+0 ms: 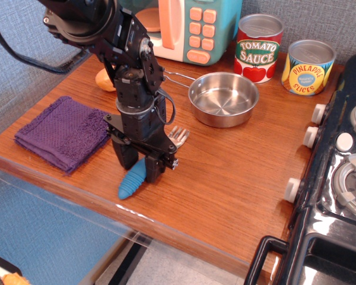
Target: Place the fork onto the purple towel
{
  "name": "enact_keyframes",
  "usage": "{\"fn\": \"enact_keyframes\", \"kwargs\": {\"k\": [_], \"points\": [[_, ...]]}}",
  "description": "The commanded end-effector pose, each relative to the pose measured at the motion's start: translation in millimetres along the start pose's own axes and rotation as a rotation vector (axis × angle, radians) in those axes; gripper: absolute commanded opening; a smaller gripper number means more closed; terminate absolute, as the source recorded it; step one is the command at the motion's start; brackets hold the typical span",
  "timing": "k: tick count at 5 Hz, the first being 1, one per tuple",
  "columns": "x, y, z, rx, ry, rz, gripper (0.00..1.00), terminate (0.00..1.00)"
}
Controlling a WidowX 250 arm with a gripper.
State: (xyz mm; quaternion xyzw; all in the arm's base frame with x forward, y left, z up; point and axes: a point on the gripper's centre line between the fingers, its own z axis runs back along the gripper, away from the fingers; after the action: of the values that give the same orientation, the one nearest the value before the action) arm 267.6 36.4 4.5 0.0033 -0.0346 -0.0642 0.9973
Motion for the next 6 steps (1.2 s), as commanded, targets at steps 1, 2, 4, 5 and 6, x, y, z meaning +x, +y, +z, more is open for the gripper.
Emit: {"fn": "enact_keyframes", "kwargs": {"k": [1, 2, 4, 5, 6], "points": [[-0.3, -0.8, 8.8, 0.000, -0.017, 0.004, 0.00, 0.00], [5.0, 4.5, 35.3, -0.016, -0.051, -0.007, 0.00, 0.00], [-3.0, 69.5, 54.8, -0.018, -0.068, 0.002, 0.00, 0.00], [-6.7, 111.4, 51.8, -0.001, -0.057, 0.033, 0.00, 0.00], [-9.9, 135.0, 48.4, 0.016, -0.048, 0.041, 0.00, 0.00]]}}
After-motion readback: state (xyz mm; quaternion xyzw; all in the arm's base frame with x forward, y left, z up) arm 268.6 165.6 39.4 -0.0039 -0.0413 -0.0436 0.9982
